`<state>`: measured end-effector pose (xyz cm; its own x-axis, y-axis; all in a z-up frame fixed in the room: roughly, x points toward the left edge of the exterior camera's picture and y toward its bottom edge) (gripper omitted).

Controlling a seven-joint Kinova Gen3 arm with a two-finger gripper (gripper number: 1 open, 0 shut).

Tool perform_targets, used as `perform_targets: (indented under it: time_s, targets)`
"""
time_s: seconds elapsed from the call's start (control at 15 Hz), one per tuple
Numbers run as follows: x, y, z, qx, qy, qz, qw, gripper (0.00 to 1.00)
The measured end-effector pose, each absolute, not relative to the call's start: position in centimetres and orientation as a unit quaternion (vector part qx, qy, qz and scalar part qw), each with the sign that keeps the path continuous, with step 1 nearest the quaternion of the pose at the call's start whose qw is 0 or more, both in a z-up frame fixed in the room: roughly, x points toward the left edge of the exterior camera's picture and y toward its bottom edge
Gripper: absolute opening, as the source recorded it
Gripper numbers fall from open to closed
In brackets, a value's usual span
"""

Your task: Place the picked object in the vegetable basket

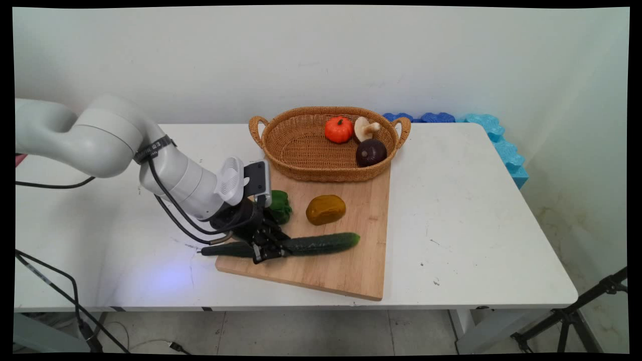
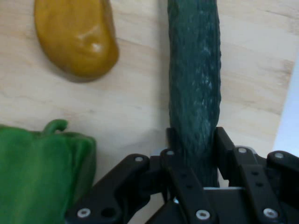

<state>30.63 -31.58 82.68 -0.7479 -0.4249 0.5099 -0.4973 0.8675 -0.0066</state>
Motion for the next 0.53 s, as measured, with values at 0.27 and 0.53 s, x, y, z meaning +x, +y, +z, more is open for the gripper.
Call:
perform_targets:
  time_s: [0.27,0.53]
  targets:
    - [30.6,-31.6,85.0,0.233,-0.934,0.067,0.262,0.00]
    - [31.0,-32.3,89.6,0.242,-0.930,0.066,0.270,0.00]
